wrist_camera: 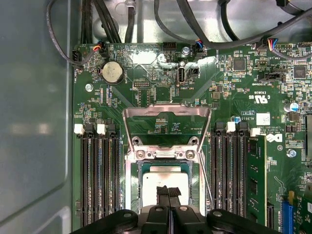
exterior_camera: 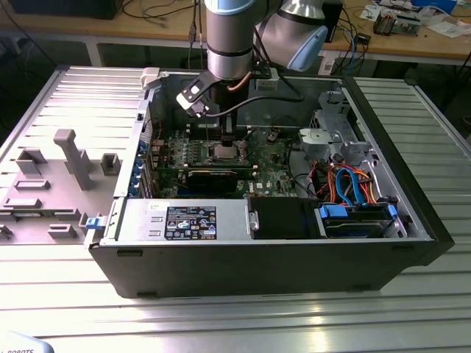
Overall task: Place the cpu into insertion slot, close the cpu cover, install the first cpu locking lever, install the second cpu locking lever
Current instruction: 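Close the cpu cover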
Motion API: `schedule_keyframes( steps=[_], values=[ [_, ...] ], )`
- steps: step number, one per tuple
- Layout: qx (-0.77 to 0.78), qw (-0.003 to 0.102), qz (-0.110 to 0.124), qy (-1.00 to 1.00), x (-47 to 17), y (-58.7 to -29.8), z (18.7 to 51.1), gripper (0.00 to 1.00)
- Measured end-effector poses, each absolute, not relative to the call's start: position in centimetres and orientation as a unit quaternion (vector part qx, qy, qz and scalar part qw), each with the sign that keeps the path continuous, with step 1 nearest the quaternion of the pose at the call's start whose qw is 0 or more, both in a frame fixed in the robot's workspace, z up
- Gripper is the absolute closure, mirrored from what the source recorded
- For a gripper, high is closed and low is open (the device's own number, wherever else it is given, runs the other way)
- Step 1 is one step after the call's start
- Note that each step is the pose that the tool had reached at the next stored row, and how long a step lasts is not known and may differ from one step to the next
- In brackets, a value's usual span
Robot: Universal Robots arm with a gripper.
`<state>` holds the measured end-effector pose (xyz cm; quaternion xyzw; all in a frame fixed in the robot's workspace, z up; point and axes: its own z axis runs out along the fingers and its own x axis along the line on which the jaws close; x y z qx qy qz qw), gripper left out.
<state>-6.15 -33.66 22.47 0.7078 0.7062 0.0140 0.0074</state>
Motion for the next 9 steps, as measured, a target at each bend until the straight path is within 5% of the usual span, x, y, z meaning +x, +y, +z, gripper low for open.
schedule_keyframes(
  steps=[9],
  values=[
    [0.709, 0.01, 0.012, 0.706, -6.2, -33.6, 23.7, 0.89]
  ],
)
